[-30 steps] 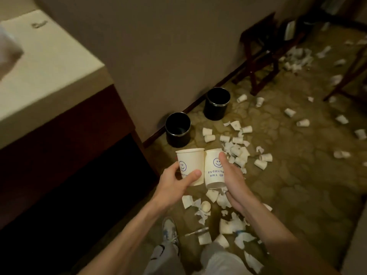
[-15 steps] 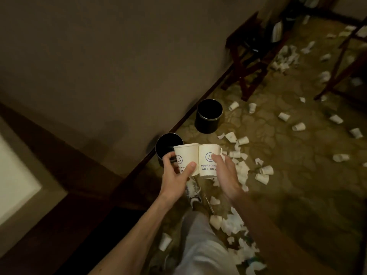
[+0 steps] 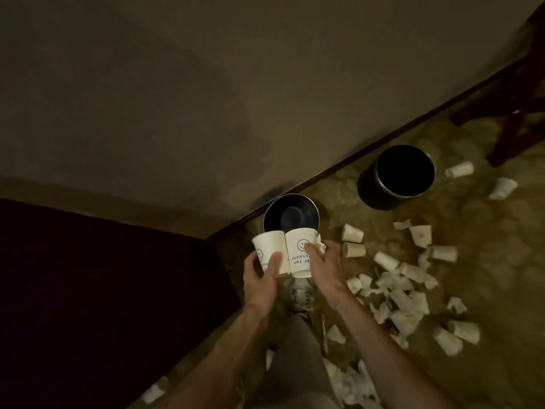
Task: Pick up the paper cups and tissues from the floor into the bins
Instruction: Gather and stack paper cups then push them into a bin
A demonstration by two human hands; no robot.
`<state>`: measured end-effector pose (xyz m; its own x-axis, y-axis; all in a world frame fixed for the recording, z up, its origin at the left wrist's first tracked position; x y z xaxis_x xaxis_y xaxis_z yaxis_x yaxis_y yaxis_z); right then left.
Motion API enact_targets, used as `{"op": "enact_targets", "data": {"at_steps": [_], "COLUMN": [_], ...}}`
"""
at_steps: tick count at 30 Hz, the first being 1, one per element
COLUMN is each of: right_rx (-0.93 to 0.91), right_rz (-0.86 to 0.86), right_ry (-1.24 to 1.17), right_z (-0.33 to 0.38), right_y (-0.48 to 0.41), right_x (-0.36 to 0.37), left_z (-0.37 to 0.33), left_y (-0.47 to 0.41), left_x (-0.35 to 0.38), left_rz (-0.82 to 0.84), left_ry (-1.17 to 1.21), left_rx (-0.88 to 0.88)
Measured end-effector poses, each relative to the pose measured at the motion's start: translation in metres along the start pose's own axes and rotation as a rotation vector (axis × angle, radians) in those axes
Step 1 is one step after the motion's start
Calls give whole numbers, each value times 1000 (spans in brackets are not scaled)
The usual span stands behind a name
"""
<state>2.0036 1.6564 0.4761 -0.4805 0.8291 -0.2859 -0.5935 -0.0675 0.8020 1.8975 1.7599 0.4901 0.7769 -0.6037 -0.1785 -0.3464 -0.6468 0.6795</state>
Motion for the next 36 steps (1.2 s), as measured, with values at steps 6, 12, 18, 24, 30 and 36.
{"op": "enact_targets", "data": {"at_steps": [6, 12, 18, 24, 30, 36], "right_rx": [41, 31, 112, 150, 115, -90], "right_rz": [-40, -18, 21, 150, 242, 95], "right_ry": [112, 198, 121, 110, 173, 310], "right_z": [-15, -52, -81, -81, -73, -61], "right_y": [-119, -226, -289, -310, -286, -198], "right_x": [34, 91, 109, 108, 97, 66], "left_z": [48, 105, 138, 146, 135, 85], "left_y": [-118, -227, -296, -321, -304, -250], "left_x": [35, 46, 66, 71, 48, 22], "left_rz": [29, 98, 129, 139, 155, 200], "left_ry": [-44, -208, -359, -452, -524, -772], "left_rx": [-99, -183, -195, -189, -164, 100]}}
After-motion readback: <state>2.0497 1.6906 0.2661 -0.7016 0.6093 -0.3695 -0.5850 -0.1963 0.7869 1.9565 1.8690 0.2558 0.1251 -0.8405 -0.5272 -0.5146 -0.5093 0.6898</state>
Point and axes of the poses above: each hand's wrist, its own y-axis away from the middle knuckle, its own x-axis out of the palm, z = x × y, the point moved 3 cm from there along -y, towards the middle knuckle, and after that the axes turned 8 degrees about x, right-handed, at the moved point
